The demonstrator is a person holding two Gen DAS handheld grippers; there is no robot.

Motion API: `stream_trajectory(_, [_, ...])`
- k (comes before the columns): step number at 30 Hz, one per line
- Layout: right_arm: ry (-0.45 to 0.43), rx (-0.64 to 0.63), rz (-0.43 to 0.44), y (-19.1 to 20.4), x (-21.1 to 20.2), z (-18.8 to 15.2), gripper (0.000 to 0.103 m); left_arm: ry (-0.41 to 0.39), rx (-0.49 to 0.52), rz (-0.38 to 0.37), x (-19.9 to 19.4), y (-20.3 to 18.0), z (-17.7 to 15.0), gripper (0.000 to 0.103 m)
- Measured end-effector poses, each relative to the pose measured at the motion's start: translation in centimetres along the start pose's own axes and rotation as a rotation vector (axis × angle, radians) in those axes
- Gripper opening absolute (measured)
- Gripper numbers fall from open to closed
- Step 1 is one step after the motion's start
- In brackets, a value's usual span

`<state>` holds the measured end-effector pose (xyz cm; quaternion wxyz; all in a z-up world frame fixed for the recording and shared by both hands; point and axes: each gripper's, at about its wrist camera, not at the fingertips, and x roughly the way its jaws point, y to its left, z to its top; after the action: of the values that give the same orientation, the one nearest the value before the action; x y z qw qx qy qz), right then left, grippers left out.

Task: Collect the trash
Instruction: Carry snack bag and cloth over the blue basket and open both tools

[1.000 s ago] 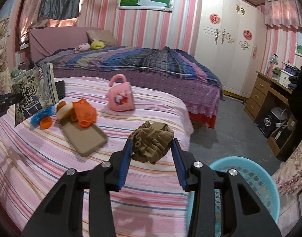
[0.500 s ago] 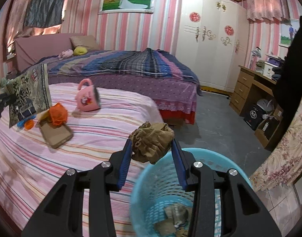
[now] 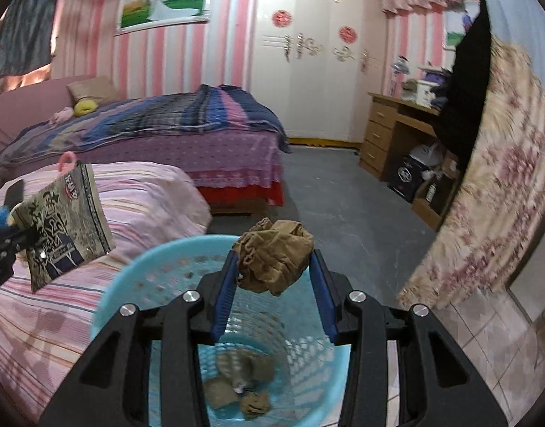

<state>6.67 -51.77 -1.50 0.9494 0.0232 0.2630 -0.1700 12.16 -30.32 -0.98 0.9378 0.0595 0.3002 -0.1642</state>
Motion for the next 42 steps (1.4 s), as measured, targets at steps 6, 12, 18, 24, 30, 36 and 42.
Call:
stream_trajectory(6, [0.015,0.05,-0.007,-3.1,0.5,-0.8,0.041,0.03,0.008,-0.047,2.2,-3.8,-0.5,0.022])
stream_trajectory(12, [0.036,0.031,0.004,-3.9,1.2,-1.7,0.041,0.053,0.026,-0.071,4.0,-5.8,-0.6,0.022])
stream_trajectory(18, [0.035,0.036,0.013,-3.8,1.4,-1.8,0.041,0.031,0.053,-0.09,4.2,-7.3,0.0,0.025])
stream_trajectory(24, [0.036,0.042,0.02,-3.5,1.5,-1.9,0.041,0.02,0.067,-0.1,3.9,-7.4,0.3,0.048])
stream_trajectory(30, [0.036,0.032,0.022,-2.8,1.6,-1.8,0.041,-0.019,0.089,-0.048,3.2,-6.6,0.5,0.078])
stream_trajectory(36, [0.034,0.022,0.024,-2.2,1.7,-1.7,0.041,-0.047,0.069,-0.017,2.6,-4.4,0.8,0.09])
stream_trajectory(42, [0.023,0.016,0.032,-1.3,1.6,-1.5,0.042,-0.069,0.053,0.024,1.9,-2.5,0.7,0.094])
